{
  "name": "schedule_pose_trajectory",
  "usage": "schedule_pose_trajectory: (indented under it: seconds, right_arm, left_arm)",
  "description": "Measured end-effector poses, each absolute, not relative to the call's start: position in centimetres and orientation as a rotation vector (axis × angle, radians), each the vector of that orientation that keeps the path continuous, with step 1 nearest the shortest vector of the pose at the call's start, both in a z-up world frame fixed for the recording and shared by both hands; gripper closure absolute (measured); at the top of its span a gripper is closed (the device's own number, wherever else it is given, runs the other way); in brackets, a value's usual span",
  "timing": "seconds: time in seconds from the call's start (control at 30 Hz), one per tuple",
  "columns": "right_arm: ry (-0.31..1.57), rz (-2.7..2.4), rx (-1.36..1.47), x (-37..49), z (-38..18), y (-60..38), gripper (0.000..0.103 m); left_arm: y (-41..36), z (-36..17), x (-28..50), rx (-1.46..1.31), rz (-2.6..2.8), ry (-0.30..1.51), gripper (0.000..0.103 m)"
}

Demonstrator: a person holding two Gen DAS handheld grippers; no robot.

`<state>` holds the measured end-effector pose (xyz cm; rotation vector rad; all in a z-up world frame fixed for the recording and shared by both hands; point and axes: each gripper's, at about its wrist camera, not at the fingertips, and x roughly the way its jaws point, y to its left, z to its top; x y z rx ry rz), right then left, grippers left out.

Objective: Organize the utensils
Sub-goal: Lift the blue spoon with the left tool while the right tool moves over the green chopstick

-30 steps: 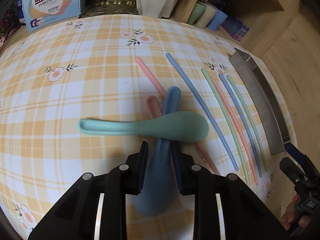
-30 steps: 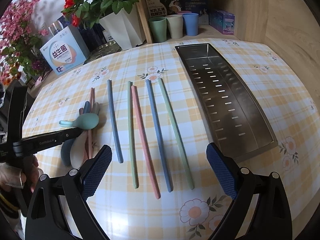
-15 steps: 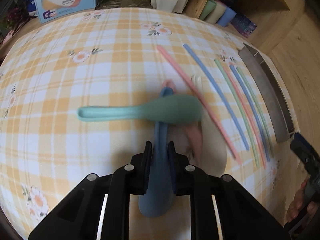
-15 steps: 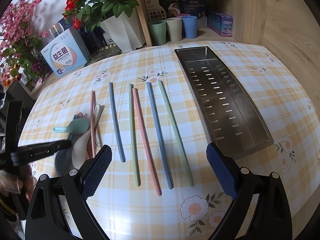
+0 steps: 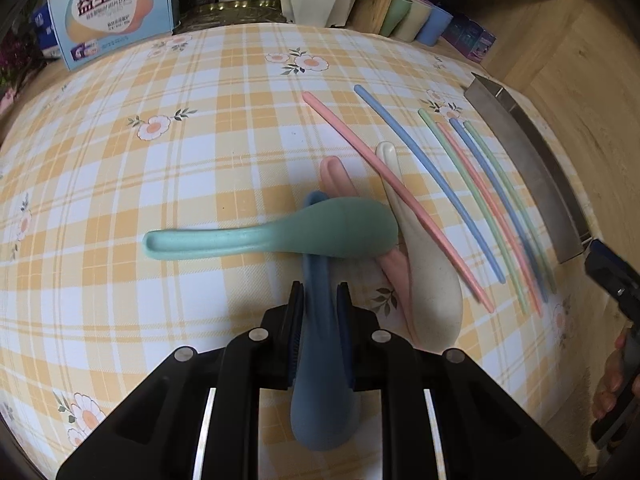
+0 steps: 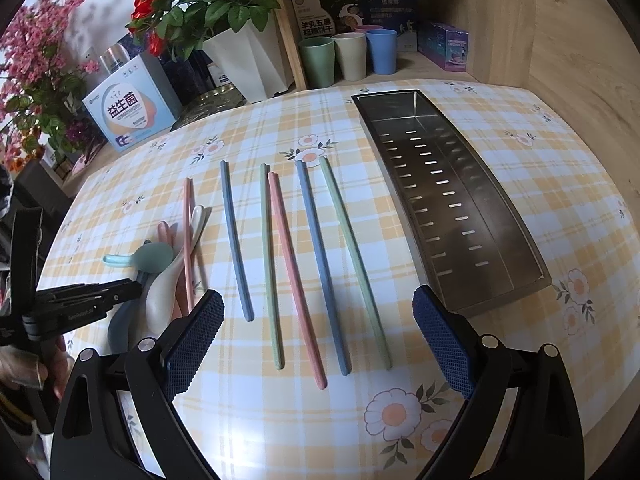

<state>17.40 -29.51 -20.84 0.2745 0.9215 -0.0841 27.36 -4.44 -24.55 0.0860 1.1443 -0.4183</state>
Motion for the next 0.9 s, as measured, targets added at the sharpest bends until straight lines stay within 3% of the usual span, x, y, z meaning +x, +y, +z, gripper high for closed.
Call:
schedule_pose_trajectory:
  seconds: [0.27,0.3,0.33,0.4,0.47,0.63,0.9]
  right_arm:
    - [0.918,-0.066,0.274,17.1,-20.8,-29.8,0.014]
    - [0.921,-0.06,0.273,17.2,-20.8,-29.7,0.019]
    - [0.932,-0.046,0.27,17.5,-20.9,-29.6,0.034]
    - [0.942,-0.012,0.276,17.9,-21.1,-29.5,0.037]
    - [0.941,0.022,0.249,18.7,-21.0,-29.2,0.054]
    - [0.953,0.071,0.159,22.1,-21.5,-28.9,0.077]
    - [0.983,0.124,0.145,24.0,-22.0,-27.1,0.081]
  left_arm:
    - [-3.6,-23.7,25.8,0.038,-0.407,1.09,0.09]
    - [-3.4,-23.4,25.7,0.025,-0.405,1.082,0.09]
    - [-3.0,-23.2,25.5,0.006,-0.401,1.076,0.09]
    - [-2.5,-23.0,25.3,-0.018,-0.392,1.074,0.09]
    - [-2.1,-22.8,25.1,-0.037,-0.38,1.065,0.103]
    - [-2.0,-23.3,25.0,-0.049,-0.387,1.081,0.103]
    - [-1.6,-24.1,23.9,-0.038,-0.441,1.122,0.102]
